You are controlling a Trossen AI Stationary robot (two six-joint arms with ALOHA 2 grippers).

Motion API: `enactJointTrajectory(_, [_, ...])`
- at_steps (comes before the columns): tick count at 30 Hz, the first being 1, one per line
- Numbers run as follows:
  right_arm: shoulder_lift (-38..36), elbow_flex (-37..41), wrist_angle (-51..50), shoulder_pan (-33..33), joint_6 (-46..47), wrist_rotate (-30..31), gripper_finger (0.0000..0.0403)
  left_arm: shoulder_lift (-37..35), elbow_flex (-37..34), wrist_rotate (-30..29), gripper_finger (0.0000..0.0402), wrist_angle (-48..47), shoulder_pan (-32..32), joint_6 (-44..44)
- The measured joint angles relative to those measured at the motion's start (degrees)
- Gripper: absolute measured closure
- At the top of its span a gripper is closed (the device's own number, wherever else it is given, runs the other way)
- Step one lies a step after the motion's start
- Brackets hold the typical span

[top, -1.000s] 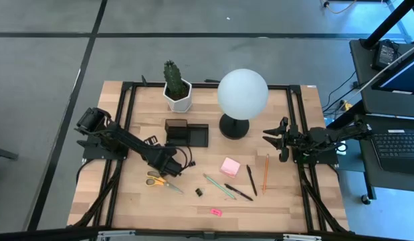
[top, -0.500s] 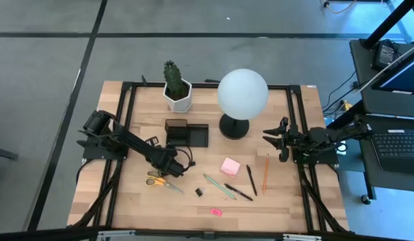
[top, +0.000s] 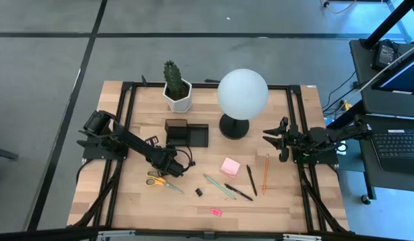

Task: Pick and place office supplies into organizer
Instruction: Put the top left black clip binder into the black desk organizer

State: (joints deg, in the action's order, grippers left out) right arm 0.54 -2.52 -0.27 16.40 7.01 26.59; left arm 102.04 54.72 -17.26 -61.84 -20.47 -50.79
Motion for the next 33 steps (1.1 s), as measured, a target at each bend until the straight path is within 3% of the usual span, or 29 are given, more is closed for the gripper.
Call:
enactJointTrajectory(7, [0.0,0.0,0.0,0.0,0.0,0.0,0.0276,0.0,1.6,1.3,0.0395,-1.3,0.1,-0.1])
enactJointTrajectory(18, [0.0,0.0,-0.8,0.0,0.0,0.0,0.0276,-1.5,9.2,2.3,0.0399,-9.7,0.0,5.6])
enactJointTrajectory(27, [0.0,0.0,-0.9,0.0,-0.5,0.0,0.0276,-8.7,11.6,-12.0,0.0399,-8.2,0.8,8.2])
enactJointTrajectory(33, [0.0,0.0,-0.9,0.0,-2.7,-0.1,0.0276,-9.5,11.2,-13.2,0.0398,-4.3,4.1,14.6])
